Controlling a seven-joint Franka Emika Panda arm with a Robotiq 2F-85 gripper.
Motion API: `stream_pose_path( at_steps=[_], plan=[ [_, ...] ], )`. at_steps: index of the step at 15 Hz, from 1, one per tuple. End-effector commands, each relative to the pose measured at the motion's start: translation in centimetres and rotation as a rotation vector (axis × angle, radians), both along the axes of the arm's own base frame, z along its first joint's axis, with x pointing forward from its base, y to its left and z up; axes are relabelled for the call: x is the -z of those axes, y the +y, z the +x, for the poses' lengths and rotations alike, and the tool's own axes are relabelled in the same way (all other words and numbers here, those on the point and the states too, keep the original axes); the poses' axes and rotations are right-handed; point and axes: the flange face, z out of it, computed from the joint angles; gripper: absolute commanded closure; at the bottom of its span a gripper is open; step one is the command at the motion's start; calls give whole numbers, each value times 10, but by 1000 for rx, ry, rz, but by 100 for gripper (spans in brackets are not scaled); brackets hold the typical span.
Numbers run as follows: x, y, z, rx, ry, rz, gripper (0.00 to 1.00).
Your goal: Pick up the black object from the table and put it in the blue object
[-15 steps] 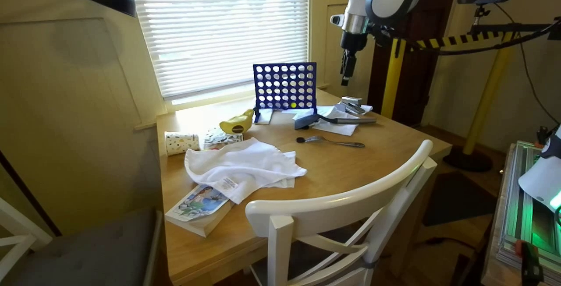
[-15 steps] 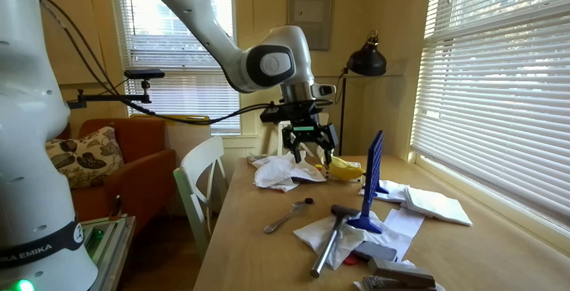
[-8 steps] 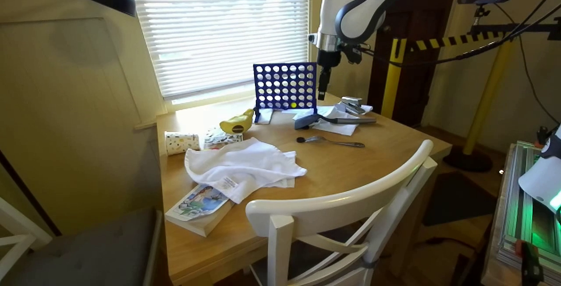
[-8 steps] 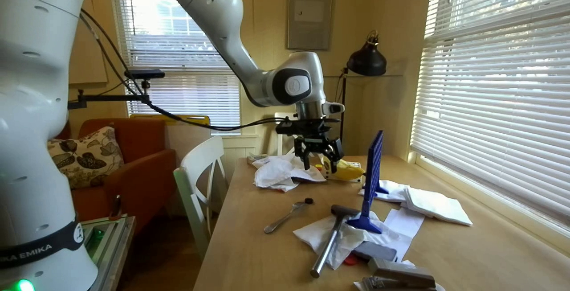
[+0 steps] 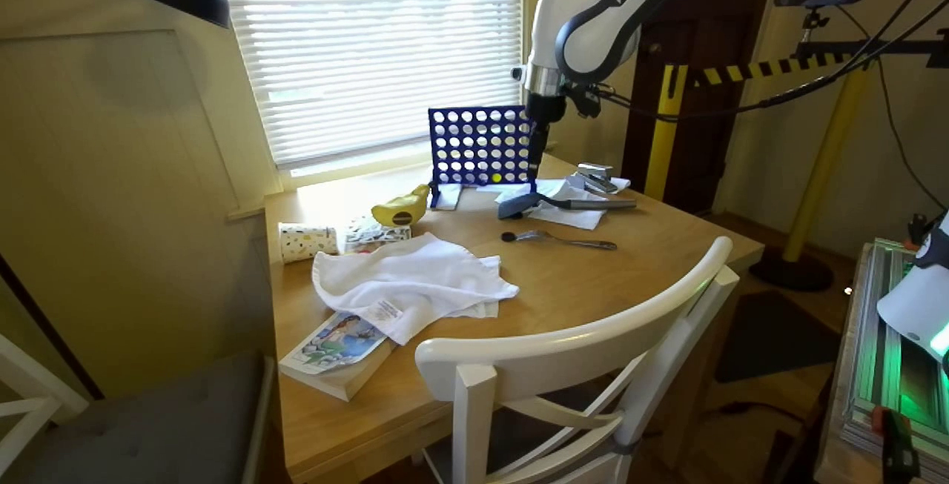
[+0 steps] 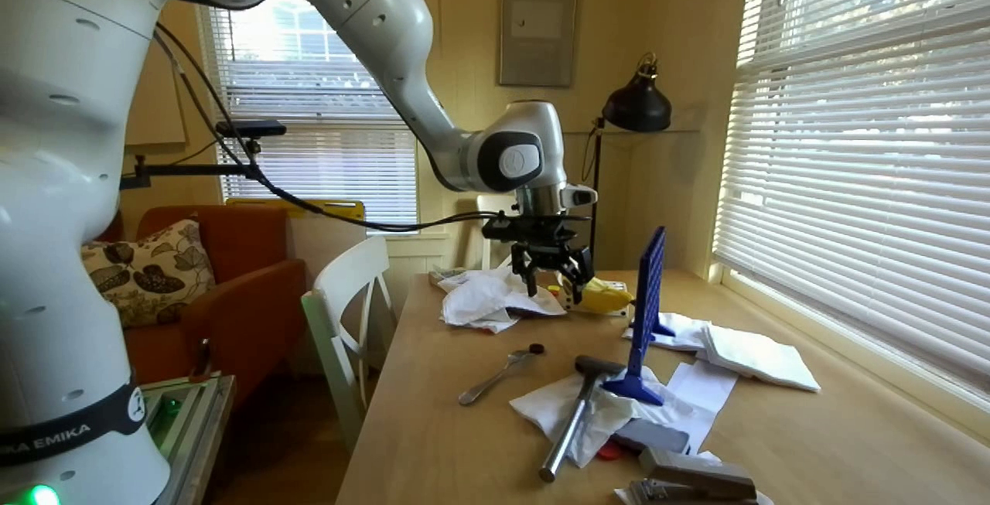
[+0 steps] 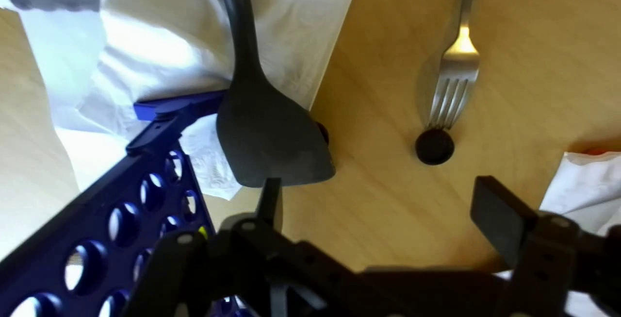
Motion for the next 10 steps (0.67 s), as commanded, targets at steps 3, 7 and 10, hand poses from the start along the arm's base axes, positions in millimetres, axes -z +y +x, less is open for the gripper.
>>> stream_pose_path(
  at_steps=[3, 7, 10],
  plan=[
    [55, 36, 42, -42, 23, 122, 0],
    [81, 64, 57, -51, 114, 143, 0],
    [87, 78, 57, -14, 173, 90, 0]
  ],
)
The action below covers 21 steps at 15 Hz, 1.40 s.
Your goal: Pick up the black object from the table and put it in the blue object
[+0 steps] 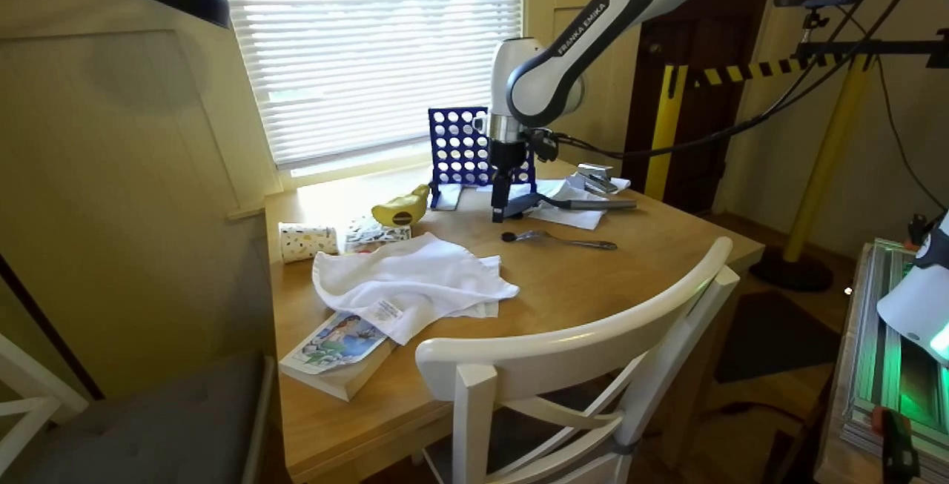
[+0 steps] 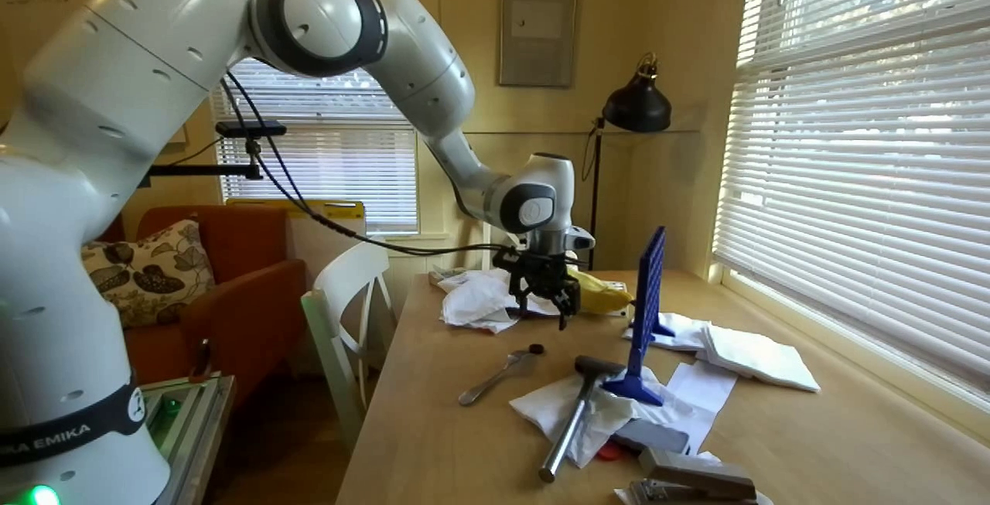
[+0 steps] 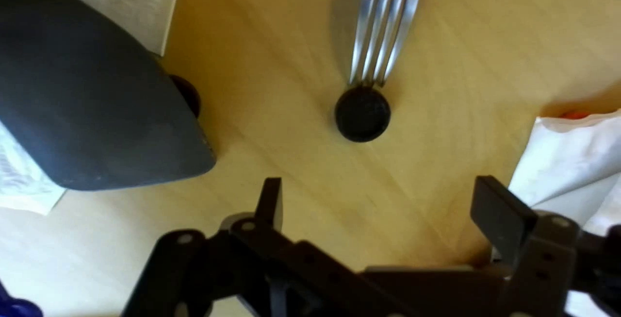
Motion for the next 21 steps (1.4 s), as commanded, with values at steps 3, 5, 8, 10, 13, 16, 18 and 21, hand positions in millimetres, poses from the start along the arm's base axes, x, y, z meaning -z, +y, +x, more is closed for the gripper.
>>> stream_pose_path(
  at_steps=[3, 5, 8, 10, 13, 16, 18, 21],
  plan=[
    [3, 32, 5, 42, 109, -44, 0],
    [2, 28, 0, 33, 100, -29, 0],
    [0, 35, -1, 51, 113, -43, 0],
    [8, 28, 2, 120, 104, -78, 0],
    [25, 23, 1, 138, 120, -88, 0],
    [40, 19, -1, 180, 118, -103, 0],
    [47, 17, 0, 215, 88, -151, 0],
    [55, 18, 0, 246, 58, -186, 0]
  ],
)
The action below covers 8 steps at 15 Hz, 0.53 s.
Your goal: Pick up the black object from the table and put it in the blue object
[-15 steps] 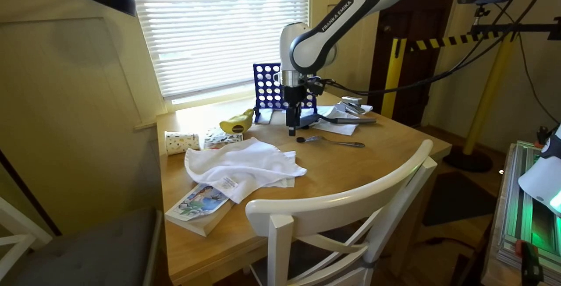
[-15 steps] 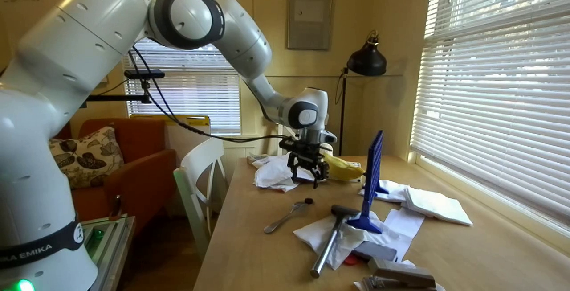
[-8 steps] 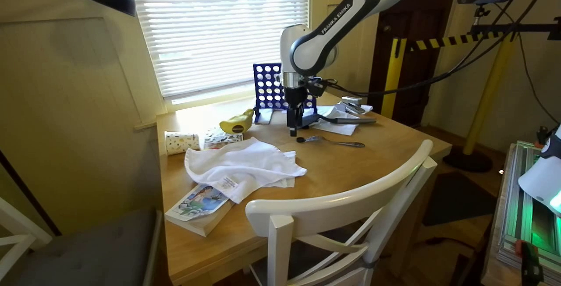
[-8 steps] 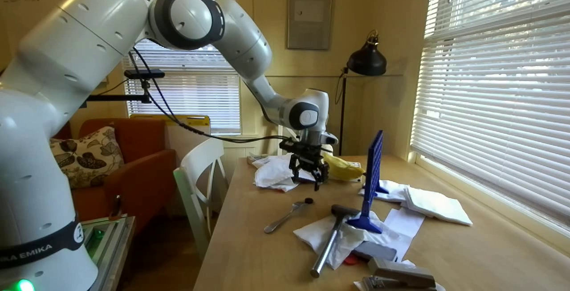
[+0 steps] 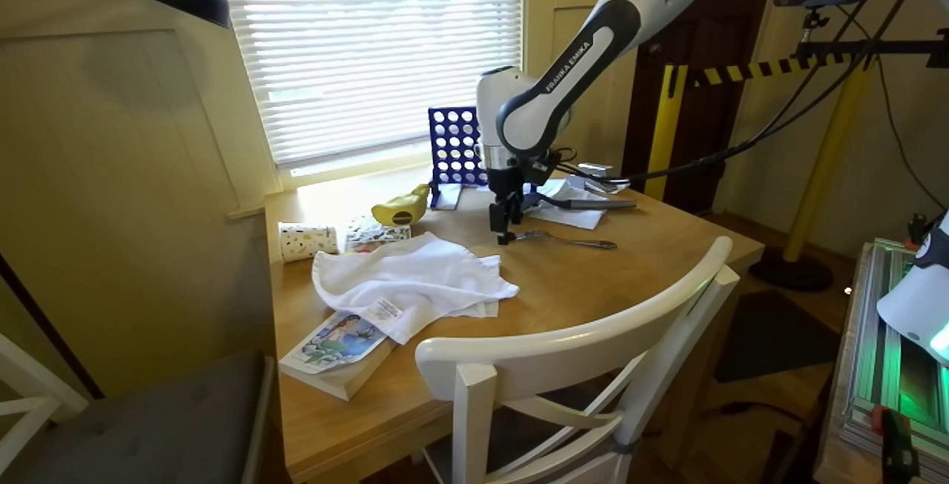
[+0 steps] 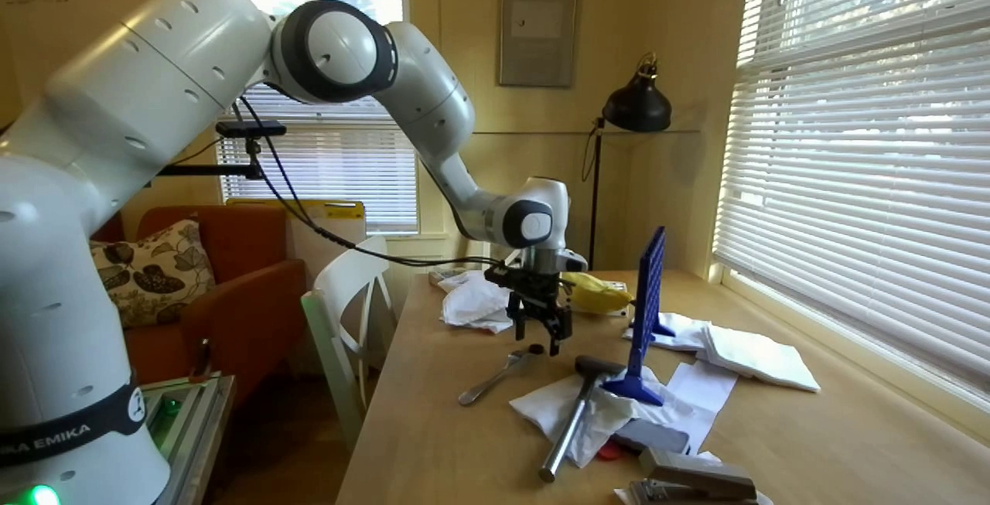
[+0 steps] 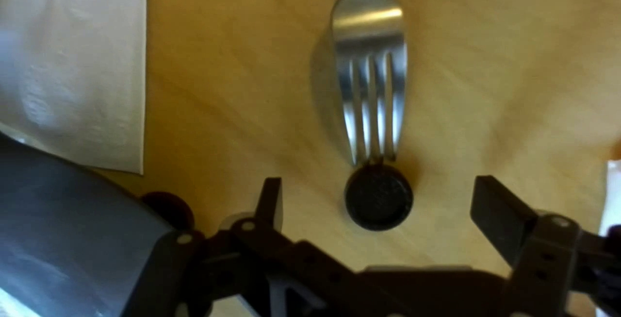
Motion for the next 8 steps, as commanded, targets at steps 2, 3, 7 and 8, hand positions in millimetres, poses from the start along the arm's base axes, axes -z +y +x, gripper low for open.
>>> stream_pose_path(
  at_steps=[2, 3, 7, 8],
  plan=[
    [10, 8, 2, 34, -48, -51, 0],
    [10, 9, 3, 33, -51, -50, 0],
    [5, 5, 1, -21, -64, 25, 0],
    [3, 4, 0, -34, -76, 46, 0]
  ],
)
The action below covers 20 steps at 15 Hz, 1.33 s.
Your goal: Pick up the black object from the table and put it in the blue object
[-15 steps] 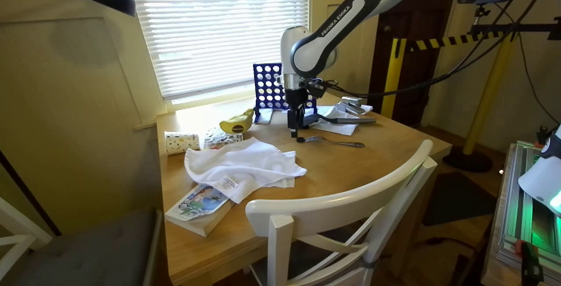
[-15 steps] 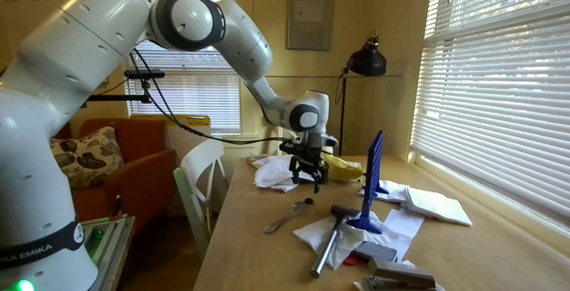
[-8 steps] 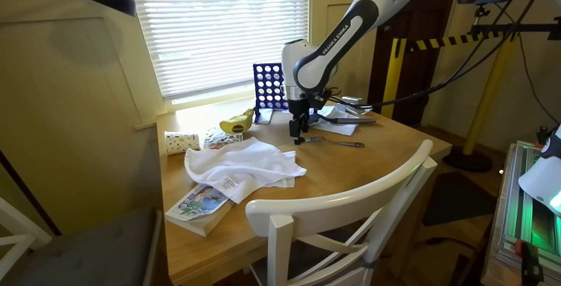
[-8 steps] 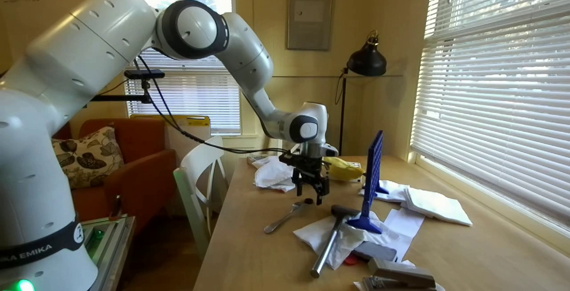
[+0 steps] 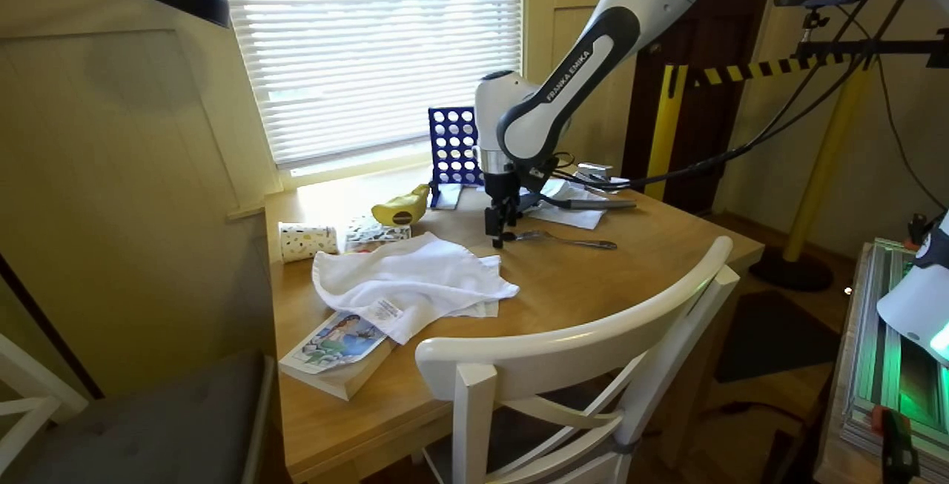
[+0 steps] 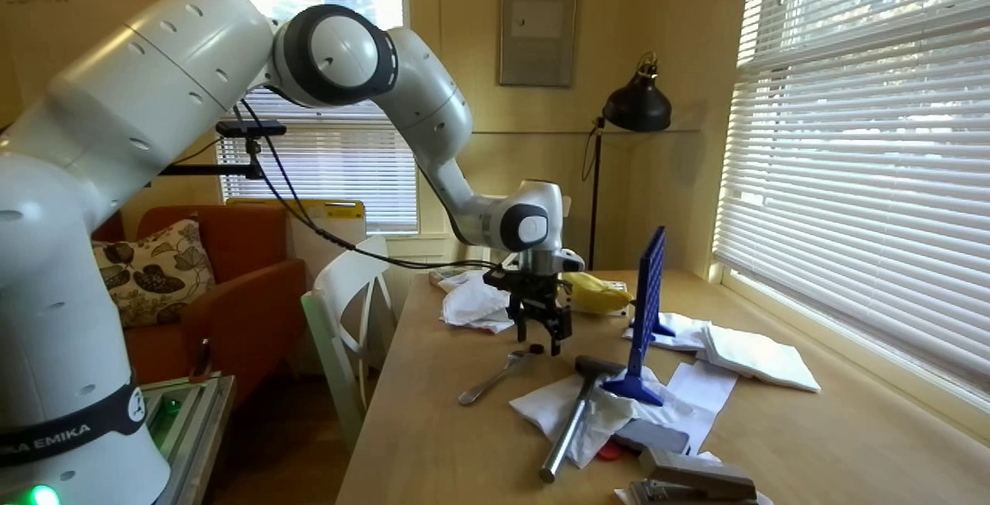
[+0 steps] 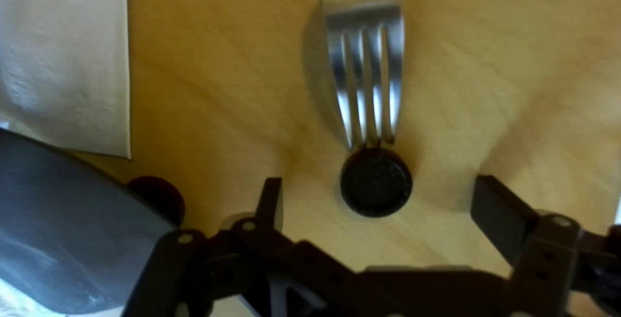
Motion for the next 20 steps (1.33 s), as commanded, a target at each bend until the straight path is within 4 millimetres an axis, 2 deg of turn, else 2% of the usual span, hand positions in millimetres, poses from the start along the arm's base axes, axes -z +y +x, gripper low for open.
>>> stream_pose_path(
  at_steps=[1, 6, 12, 16, 20],
  plan=[
    [-5, -6, -3, -68, -39, 86, 0],
    [-11, -9, -17, -172, -48, 223, 0],
    [-18, -11, -38, -146, -5, 184, 0],
    [-16, -20, -38, -89, -17, 108, 0],
    [-7, -29, -31, -104, -22, 109, 0]
  ],
)
